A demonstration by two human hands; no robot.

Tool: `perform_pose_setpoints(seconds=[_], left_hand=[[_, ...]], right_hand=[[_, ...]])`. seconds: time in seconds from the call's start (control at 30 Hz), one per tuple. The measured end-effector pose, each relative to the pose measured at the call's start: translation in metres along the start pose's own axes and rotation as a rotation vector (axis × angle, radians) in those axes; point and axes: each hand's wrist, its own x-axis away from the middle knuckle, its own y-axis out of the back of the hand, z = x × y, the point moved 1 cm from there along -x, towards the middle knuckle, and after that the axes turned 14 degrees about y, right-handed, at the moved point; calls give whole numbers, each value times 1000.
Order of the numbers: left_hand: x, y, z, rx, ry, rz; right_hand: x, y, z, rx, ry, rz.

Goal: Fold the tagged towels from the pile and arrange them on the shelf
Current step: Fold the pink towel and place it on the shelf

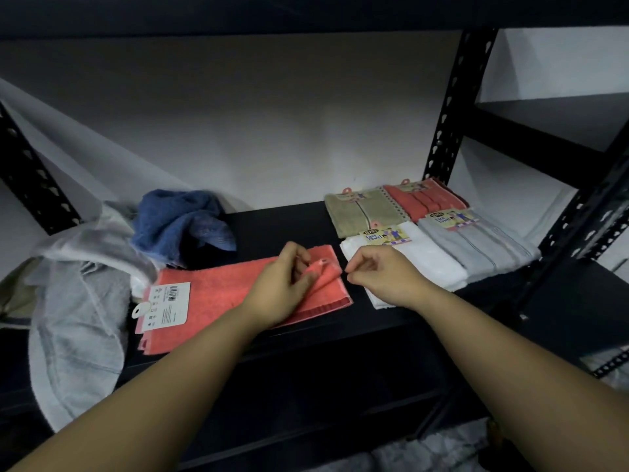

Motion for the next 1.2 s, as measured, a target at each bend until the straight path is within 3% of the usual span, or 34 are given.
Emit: perform_pose_setpoints(seconds=[0.2,0.43,0.63,0.87,1.03,1.2], left_hand=[[2,-6,2,-252,-234,24],[-1,-9,-4,-442,-302,86],[-5,-10,-3,-250,-200,1],[-5,-12,1,-195,-154,-3],[-2,-11,1,-140,-127,95],[-6,-11,-9,-79,-39,150]], right_hand=[[3,0,2,118,114,186],[1,3,-1,125,136,252],[1,4,-3,86,111,185],[0,3,-4,98,117,191],[0,3,-3,79,102,142],[1,5,-3,83,131,217]])
